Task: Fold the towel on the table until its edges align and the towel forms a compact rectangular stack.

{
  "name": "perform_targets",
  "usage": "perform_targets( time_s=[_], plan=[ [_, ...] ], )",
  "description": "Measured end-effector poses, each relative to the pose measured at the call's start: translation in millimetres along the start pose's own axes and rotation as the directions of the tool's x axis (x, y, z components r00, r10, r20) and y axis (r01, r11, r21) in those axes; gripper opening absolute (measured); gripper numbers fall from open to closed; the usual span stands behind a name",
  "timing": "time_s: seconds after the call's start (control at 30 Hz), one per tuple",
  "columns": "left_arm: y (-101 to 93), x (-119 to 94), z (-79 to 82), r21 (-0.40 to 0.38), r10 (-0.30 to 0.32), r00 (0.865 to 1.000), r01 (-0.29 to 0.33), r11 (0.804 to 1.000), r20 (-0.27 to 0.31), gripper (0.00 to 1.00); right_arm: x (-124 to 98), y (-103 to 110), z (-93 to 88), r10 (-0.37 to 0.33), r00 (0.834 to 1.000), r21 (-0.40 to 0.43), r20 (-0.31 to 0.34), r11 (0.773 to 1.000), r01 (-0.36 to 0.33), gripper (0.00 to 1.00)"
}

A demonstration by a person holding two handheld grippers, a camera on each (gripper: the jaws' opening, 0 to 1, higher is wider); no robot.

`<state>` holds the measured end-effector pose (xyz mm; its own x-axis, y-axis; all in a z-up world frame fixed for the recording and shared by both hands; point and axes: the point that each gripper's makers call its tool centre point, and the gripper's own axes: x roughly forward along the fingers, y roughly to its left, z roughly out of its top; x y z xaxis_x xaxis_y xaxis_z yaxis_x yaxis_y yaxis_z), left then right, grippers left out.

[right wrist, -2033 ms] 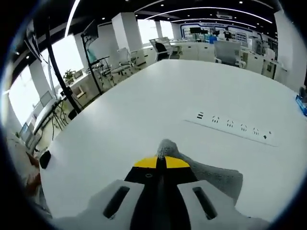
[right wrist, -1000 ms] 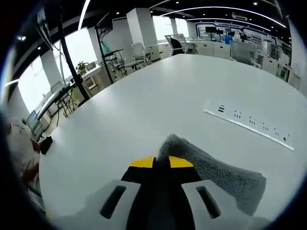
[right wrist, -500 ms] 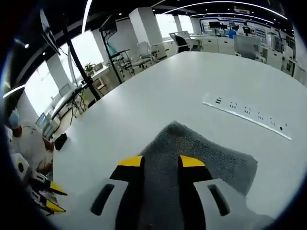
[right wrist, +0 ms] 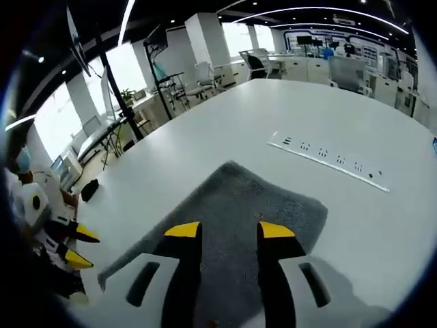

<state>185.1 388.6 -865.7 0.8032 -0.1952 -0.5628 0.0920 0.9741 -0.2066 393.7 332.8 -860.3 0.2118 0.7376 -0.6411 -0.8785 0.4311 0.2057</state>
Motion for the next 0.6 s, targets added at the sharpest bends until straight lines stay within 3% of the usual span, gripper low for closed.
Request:
perform_targets(
  time_s=[0.33, 0.5, 0.6],
  plan=[
    [12.0, 14, 21.5, 0.069, -0.014, 1.0, 0.015, 0.997, -0.015, 0.32, -29, -12, -26.4, -0.043, 0.999, 0.038, 0.007, 0.998, 0.043, 0.33],
    [17.3, 20, 24.7, 0.109, -0.027, 0.999, 0.031, 0.994, -0.041, 0.3, -48, -20, -37.2, -0.081, 0.996, 0.142, 0.04, 0.987, 0.074, 0.33],
    [21.8, 29, 25.3, 0.121, -0.03, 0.998, 0.037, 0.992, -0.058, 0.3, -58, -22, -42.5, -0.096, 0.994, 0.164, 0.05, 0.983, 0.086, 0.33]
  ],
)
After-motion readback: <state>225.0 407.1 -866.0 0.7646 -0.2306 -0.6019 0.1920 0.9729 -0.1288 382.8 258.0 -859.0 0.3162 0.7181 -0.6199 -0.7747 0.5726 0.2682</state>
